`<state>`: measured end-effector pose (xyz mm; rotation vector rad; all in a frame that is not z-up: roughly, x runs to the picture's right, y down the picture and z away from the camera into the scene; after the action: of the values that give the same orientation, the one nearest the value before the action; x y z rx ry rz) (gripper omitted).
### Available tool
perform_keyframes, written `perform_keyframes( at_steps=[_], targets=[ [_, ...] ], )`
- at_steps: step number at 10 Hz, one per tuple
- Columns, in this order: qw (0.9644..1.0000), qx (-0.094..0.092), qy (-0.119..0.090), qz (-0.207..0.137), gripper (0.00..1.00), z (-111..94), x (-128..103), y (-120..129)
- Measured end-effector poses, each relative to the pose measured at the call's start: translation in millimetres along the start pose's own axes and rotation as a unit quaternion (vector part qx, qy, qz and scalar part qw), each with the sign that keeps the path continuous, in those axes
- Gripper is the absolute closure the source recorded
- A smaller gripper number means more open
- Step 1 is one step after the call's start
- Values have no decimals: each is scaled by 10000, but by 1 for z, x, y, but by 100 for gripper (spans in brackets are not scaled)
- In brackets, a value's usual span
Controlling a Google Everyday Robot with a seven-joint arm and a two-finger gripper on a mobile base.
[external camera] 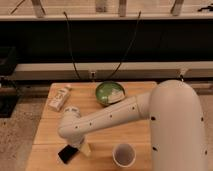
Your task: Place the eraser in the ceramic cup
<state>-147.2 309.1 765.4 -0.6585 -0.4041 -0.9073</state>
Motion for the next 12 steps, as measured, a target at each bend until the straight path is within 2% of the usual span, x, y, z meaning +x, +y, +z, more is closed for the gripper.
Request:
perform_keyframes(
  at_steps=[4,5,7,8,12],
  targets=[
    [9999,-71,-23,70,59,0,9,1],
    [9999,-103,-52,78,74,1,9,1],
    [9999,-115,-42,73,94,-2,10,2],
    [9999,-115,-33,70,99,-2,11,2],
    [10000,-31,-38,58,100,-10,11,3]
  ],
)
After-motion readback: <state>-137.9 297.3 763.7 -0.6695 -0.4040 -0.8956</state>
